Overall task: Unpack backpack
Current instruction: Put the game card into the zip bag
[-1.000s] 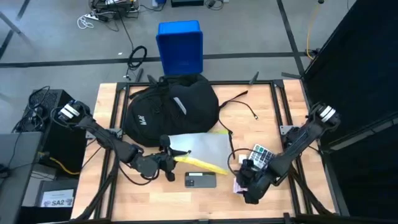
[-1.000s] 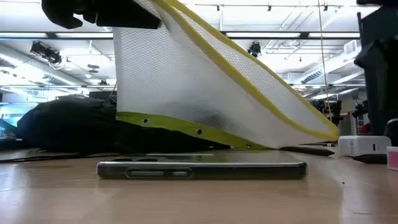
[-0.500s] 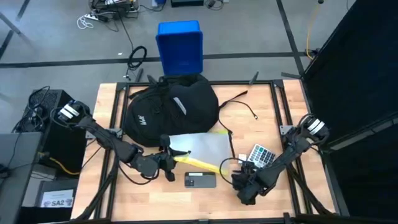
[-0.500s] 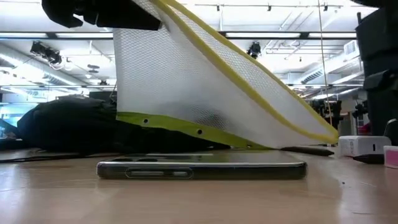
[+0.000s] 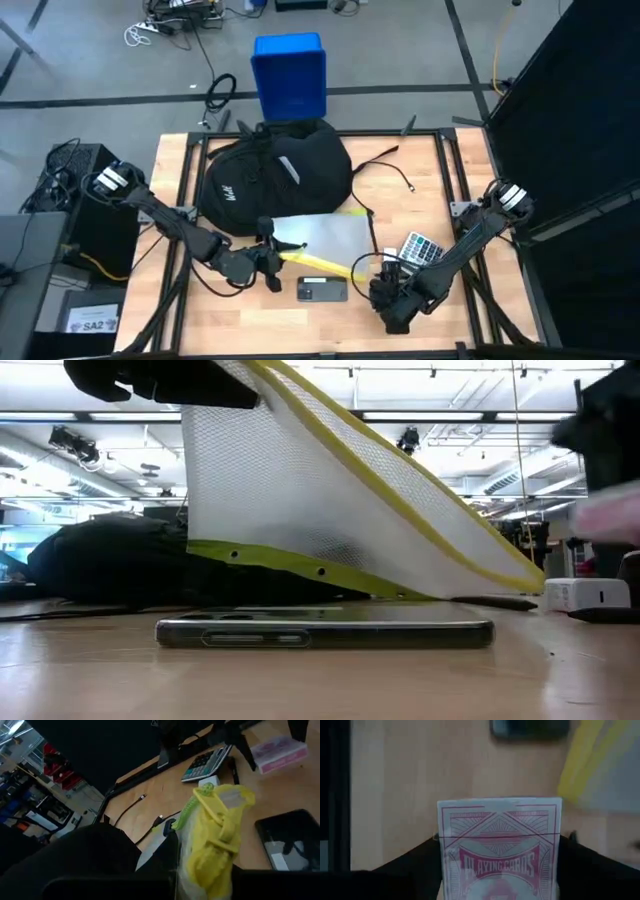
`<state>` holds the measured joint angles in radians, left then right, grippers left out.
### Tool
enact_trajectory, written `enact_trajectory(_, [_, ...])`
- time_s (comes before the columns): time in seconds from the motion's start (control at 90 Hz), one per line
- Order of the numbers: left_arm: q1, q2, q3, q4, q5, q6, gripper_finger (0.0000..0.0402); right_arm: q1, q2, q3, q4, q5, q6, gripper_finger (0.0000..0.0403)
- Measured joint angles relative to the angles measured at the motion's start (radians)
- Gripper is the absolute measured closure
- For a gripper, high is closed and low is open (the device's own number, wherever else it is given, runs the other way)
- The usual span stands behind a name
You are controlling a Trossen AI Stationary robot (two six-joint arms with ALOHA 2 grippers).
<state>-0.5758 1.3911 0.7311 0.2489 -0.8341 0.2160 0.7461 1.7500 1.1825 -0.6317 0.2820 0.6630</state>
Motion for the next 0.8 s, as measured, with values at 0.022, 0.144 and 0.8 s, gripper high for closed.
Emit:
enact_trajectory(0.022, [0.0, 0.0, 0.0, 0.0, 0.0, -0.008, 0.0402, 0.0, -0.005, 0.009, 0.024, 0.014, -0.025, 0.0127])
enact_trajectory(0.144, [0.0, 0.0, 0.0, 0.0, 0.0, -0.019, 0.0402, -0.015, -0.029, 0.028, 0.231, 0.07, -0.217, 0.0127])
enact_trajectory(0.8, [0.0, 0.0, 0.0, 0.013, 0.059, -0.071, 0.0402, -0.337, -0.034, -0.097, 0.835, -0.319, -0.657, 0.0127])
